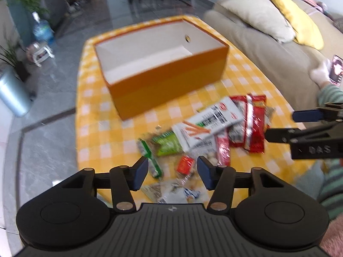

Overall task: Organize snacks
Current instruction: 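Grasp the red chip bag with the right tool while the left tool grasps the white snack bag, then carry both bags into the orange box and open both tools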

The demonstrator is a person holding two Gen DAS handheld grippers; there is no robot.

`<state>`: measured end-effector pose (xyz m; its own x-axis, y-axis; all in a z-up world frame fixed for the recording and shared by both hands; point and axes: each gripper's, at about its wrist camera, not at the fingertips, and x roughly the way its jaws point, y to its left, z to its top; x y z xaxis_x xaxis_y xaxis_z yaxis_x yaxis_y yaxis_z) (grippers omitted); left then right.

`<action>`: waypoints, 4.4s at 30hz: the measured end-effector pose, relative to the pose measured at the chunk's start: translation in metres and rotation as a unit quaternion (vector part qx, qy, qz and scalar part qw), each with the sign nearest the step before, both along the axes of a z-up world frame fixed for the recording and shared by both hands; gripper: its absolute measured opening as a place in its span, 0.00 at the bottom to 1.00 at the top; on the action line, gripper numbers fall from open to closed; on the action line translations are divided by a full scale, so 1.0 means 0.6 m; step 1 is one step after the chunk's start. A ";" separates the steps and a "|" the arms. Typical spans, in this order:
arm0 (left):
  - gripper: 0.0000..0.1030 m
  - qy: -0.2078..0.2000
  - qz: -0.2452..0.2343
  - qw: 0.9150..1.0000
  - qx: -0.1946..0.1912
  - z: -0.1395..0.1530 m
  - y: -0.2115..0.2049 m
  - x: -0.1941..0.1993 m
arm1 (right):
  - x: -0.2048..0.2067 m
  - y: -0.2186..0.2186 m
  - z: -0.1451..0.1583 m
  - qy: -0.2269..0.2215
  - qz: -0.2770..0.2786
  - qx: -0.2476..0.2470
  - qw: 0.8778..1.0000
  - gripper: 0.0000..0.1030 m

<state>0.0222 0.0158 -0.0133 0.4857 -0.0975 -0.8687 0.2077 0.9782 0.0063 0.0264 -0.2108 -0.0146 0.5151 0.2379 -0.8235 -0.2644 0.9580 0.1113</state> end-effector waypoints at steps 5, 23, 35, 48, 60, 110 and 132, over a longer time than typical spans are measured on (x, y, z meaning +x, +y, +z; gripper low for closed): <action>0.70 0.063 -0.049 0.997 0.020 -0.038 -0.008 0.009 | 0.017 -0.011 -0.038 0.047 -0.013 0.009 0.999 0.63; 0.72 0.174 0.099 0.979 -0.048 -0.133 0.037 0.056 | 0.063 -0.020 -0.111 0.050 -0.020 0.002 0.999 0.68; 0.64 0.186 0.114 0.974 -0.058 -0.159 0.028 0.067 | 0.093 -0.012 -0.150 0.046 -0.021 -0.002 0.999 0.57; 0.55 0.171 0.108 0.978 -0.043 -0.158 0.027 0.064 | 0.098 -0.014 -0.191 0.085 -0.026 0.017 0.996 0.50; 0.51 0.139 0.071 0.988 -0.014 -0.076 0.005 0.051 | 0.055 -0.010 -0.110 0.044 -0.025 -0.021 0.998 0.44; 0.49 -0.062 0.103 0.988 -0.098 0.101 0.066 0.332 | 0.337 0.057 0.109 -0.032 0.073 0.066 0.995 0.44; 0.49 0.063 0.017 0.998 0.020 -0.042 0.059 0.414 | 0.509 0.188 -0.080 0.169 0.196 -0.014 0.966 0.44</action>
<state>0.2706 0.0509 -0.0384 0.3743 -0.0467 -0.9261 0.1752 0.9843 0.0212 0.3320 -0.0982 -0.0627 0.0906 0.3353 -0.9377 -0.5599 0.7958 0.2304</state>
